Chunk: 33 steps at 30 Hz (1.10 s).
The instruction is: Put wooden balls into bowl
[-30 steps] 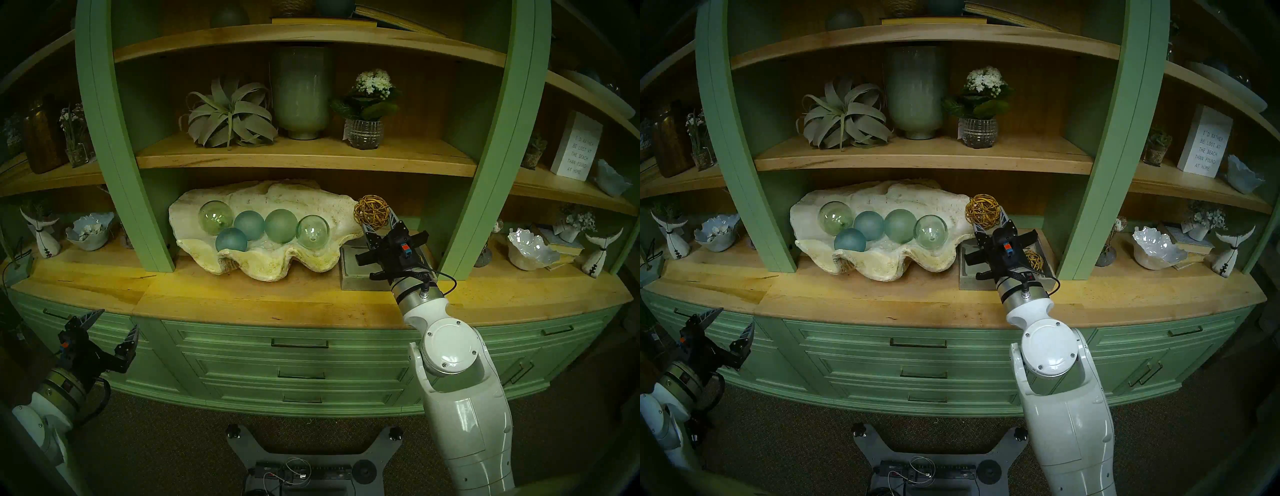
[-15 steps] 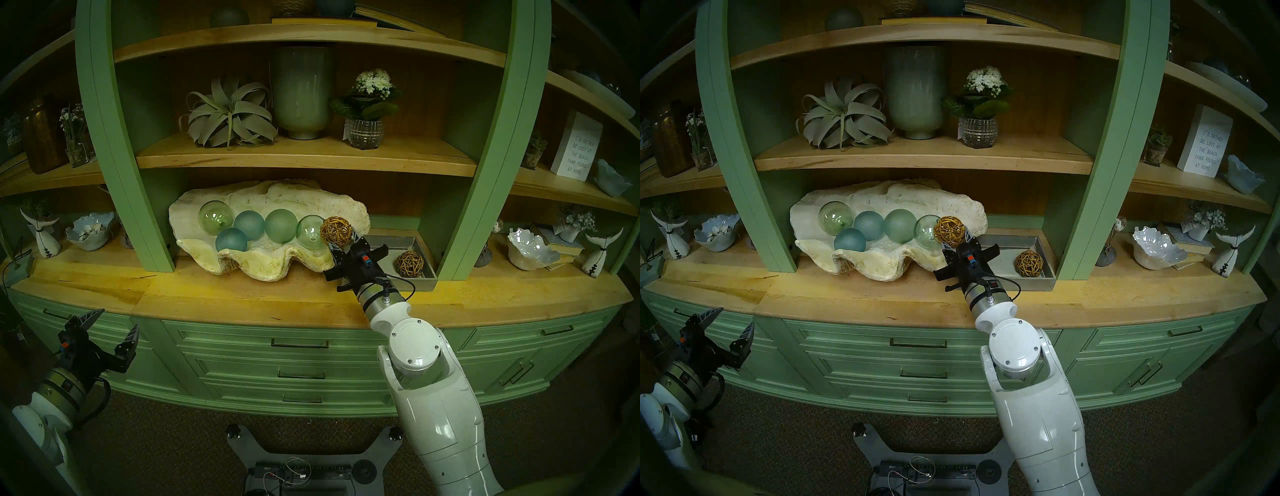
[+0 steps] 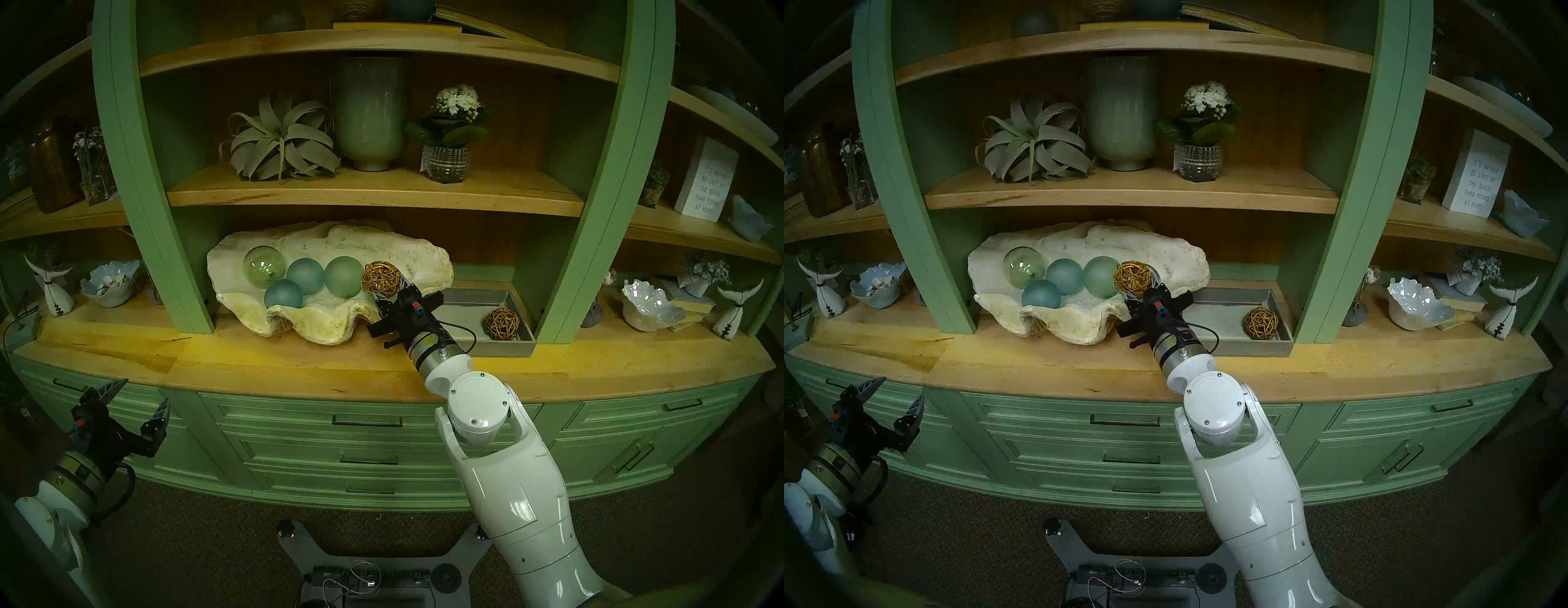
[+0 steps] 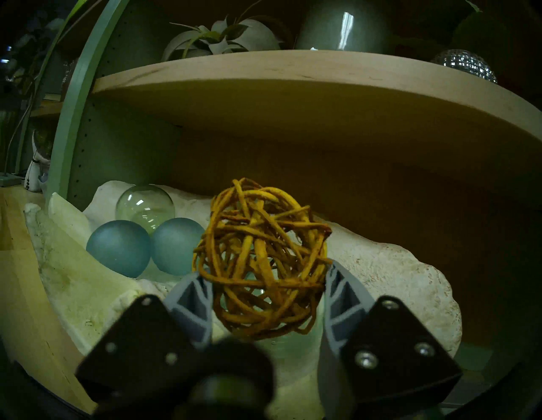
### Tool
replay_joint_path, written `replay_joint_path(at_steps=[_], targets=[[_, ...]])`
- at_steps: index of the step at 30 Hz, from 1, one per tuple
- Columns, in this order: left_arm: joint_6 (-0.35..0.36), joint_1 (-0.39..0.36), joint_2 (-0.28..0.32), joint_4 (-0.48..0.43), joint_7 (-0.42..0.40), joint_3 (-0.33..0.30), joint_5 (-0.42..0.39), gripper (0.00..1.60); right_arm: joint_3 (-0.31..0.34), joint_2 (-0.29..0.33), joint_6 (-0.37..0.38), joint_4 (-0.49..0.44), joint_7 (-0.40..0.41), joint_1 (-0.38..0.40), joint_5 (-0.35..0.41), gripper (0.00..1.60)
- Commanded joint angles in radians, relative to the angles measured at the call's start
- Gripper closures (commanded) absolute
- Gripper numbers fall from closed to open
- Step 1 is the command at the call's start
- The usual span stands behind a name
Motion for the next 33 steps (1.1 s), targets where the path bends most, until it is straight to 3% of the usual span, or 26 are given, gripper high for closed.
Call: replay_joint_path(at_steps=[1,10,23,33], targets=[[-0.003,-0.002,0.001,-0.028,-0.002,-0.002,-0.006,0.00,-0.023,-0.022,0.013,0.020,-0.057,0.088,0.003,1.60],[-0.003,-0.002,0.001,-0.028,-0.002,-0.002,-0.007,0.00,-0.024,-0.005,0.031,-0.027,-0.088,0.039,0.004,1.60],[-0.002,-0.001,0.000,-0.029,-0.003,-0.002,-0.007,0.00,-0.058,0.052,0.118,-0.140,-0.130,-0.075,0.043,1.60],[-0.002,-0.002,0.001,-0.028,-0.002,-0.002,-0.006,0.00,-0.042,0.052,0.108,-0.114,-0.138,-0.041,0.039,1.60]])
